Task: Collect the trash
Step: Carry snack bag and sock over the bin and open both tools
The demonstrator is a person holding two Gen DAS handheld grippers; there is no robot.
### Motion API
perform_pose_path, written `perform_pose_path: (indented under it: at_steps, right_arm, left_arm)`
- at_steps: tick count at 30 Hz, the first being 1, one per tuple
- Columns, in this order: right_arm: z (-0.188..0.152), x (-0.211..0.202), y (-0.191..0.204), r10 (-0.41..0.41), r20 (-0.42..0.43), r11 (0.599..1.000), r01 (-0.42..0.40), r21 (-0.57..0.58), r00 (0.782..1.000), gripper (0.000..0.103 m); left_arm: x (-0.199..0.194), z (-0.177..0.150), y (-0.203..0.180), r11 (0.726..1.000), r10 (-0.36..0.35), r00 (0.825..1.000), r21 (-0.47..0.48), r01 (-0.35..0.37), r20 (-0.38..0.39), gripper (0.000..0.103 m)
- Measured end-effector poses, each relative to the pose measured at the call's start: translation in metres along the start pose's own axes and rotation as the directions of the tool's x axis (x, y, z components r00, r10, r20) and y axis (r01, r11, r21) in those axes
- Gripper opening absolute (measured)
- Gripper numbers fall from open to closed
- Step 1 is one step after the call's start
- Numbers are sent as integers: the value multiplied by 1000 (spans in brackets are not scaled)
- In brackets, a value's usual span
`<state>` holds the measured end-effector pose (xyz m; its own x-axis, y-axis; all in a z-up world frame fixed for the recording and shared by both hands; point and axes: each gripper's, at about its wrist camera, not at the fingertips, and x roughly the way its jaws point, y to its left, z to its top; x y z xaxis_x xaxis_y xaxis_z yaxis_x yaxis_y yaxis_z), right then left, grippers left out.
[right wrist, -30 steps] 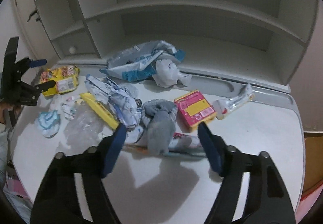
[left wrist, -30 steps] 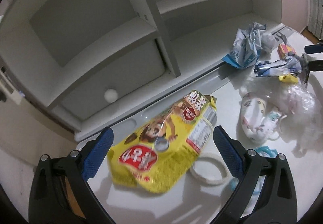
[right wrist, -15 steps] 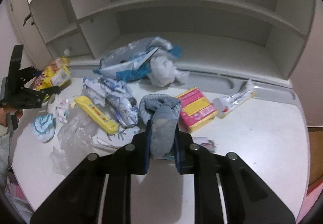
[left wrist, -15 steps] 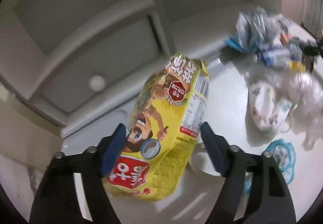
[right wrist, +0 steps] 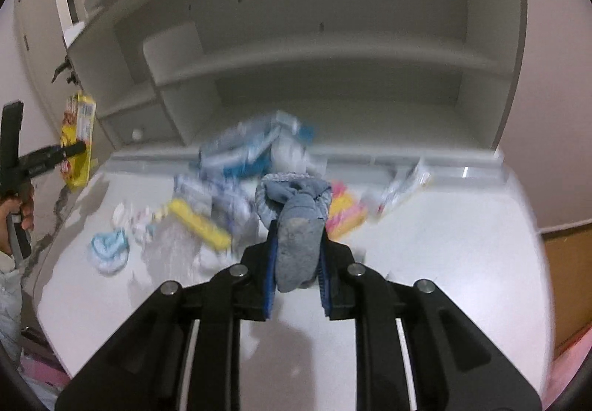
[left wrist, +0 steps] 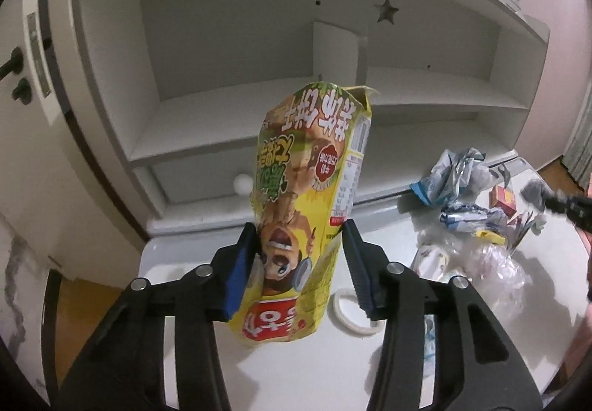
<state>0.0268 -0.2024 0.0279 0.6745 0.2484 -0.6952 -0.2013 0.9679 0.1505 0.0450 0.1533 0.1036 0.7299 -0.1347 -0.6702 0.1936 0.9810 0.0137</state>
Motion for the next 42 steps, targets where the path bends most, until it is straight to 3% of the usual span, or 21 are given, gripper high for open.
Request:
perform_pose_path:
  at_steps: [5, 12, 17, 20, 23, 24, 26, 28, 29, 31, 32, 33, 35, 36, 37, 38, 40, 42]
  right_arm:
    - [-16, -14, -13, 32, 24, 998, -33, 49, 999, 19]
    - [-24, -67, -30, 32, 115, 997, -40, 66, 993, 19]
    - [-35, -104, -51, 23, 163, 995, -39, 97, 986, 19]
    - [-49, -149, -74, -21, 222, 991, -10, 133, 975, 19]
    - [-74, -200, -102, -92, 271, 980, 39, 193, 958, 19]
    - [-85, -219, -114, -125, 280, 974, 63, 219, 952, 19]
    - [-114, -259, -142, -202, 283, 952, 119, 284, 938, 19]
    - [-150, -298, -171, -277, 261, 917, 173, 360, 925, 19]
    - [-166, -312, -183, -311, 245, 898, 200, 391, 918, 19]
    - [-206, -337, -209, -378, 188, 849, 259, 461, 906, 19]
    - [-229, -343, -222, -391, 146, 823, 274, 497, 909, 19]
    - [-246, -344, -230, -394, 117, 806, 282, 521, 912, 19]
    - [-295, -326, -252, -377, 20, 757, 296, 583, 926, 19]
    - [-320, -310, -261, -345, -26, 734, 287, 616, 938, 19]
    - [-352, -285, -274, -292, -81, 701, 271, 659, 953, 19]
    - [-374, -263, -282, -252, -123, 674, 265, 690, 960, 19]
    - [-420, -213, -298, -178, -213, 618, 278, 735, 961, 19]
    - [-450, -179, -309, -128, -258, 576, 284, 767, 958, 19]
  left_arm:
    - [-18, 1, -10, 1000, 0, 1000, -1, 0, 17, 34]
    - [-51, 11, -62, 998, -23, 996, 59, 18, 89, 25]
    - [-68, 15, -131, 981, -166, 980, 120, 153, 109, 25]
    - [-82, 10, -200, 938, -306, 946, 201, 281, 108, 25]
    - [-101, -5, -286, 849, -470, 880, 309, 429, 70, 25]
    - [-109, -16, -327, 788, -550, 834, 349, 506, 32, 25]
    - [-117, -34, -376, 702, -636, 771, 389, 597, -35, 25]
    - [-127, -66, -443, 564, -721, 674, 431, 704, -158, 25]
    - [-130, -80, -464, 519, -737, 644, 440, 733, -203, 25]
    - [-130, -124, -520, 405, -751, 569, 447, 798, -336, 25]
    - [-124, -148, -545, 365, -738, 543, 439, 821, -400, 25]
    - [-117, -165, -559, 347, -725, 526, 424, 837, -445, 25]
    - [-87, -210, -590, 333, -673, 495, 373, 866, -550, 25]
    - [-60, -237, -605, 352, -633, 475, 319, 880, -612, 25]
    - [-30, -260, -616, 384, -591, 450, 257, 887, -670, 25]
    - [-3, -280, -625, 423, -552, 436, 211, 881, -711, 25]
    - [52, -319, -639, 517, -452, 452, 186, 835, -769, 25]
    - [86, -342, -646, 573, -391, 455, 175, 801, -800, 25]
